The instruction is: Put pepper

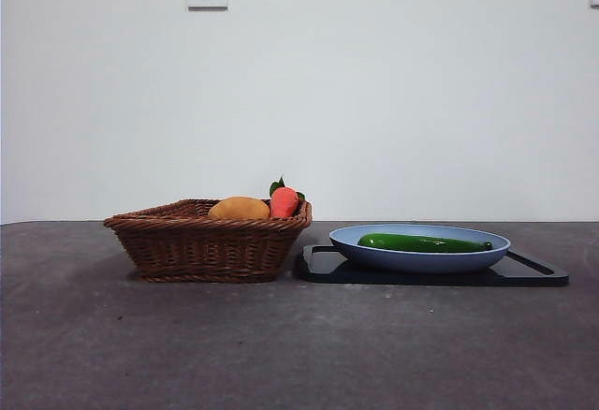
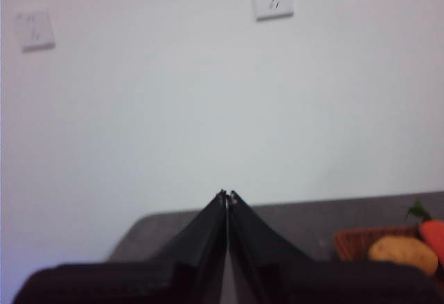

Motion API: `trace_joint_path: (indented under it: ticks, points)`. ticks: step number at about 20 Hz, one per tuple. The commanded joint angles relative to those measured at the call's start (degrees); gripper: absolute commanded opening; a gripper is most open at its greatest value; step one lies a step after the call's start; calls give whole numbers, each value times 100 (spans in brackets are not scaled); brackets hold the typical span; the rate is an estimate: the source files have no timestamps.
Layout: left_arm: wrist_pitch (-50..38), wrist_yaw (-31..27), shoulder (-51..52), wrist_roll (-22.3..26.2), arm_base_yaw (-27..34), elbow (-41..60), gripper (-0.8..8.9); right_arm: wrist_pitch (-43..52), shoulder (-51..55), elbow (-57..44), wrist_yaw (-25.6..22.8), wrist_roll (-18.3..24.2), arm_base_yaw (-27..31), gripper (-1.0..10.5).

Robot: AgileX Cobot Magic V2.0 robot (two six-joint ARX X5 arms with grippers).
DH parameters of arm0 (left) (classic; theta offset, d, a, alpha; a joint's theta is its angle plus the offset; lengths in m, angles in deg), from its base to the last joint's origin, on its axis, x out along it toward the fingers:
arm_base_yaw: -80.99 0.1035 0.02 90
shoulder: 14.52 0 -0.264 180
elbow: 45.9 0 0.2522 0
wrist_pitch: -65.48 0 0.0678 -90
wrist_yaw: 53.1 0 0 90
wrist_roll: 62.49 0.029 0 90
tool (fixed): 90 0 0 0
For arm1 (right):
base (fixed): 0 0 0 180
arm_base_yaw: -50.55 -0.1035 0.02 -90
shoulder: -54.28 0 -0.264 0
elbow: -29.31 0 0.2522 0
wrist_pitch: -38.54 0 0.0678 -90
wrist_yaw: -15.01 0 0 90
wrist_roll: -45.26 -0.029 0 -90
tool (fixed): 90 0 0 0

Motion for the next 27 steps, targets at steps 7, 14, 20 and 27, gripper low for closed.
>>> trace_joint_path:
  ticks: [7, 14, 20, 27]
  points:
    - [-105, 13, 785, -750, 168, 1370, 8, -74, -44, 94, 7, -37, -35, 11]
    - [385, 15, 1128, -927, 173, 1777, 8, -76, -44, 94, 7, -37, -35, 11]
    - [1631, 31, 1362, -1056, 170, 1777, 8, -74, -44, 94, 7, -37, -35, 11]
    - [1565, 153, 1357, -1080, 170, 1777, 8, -74, -44, 94, 7, -37, -35, 11]
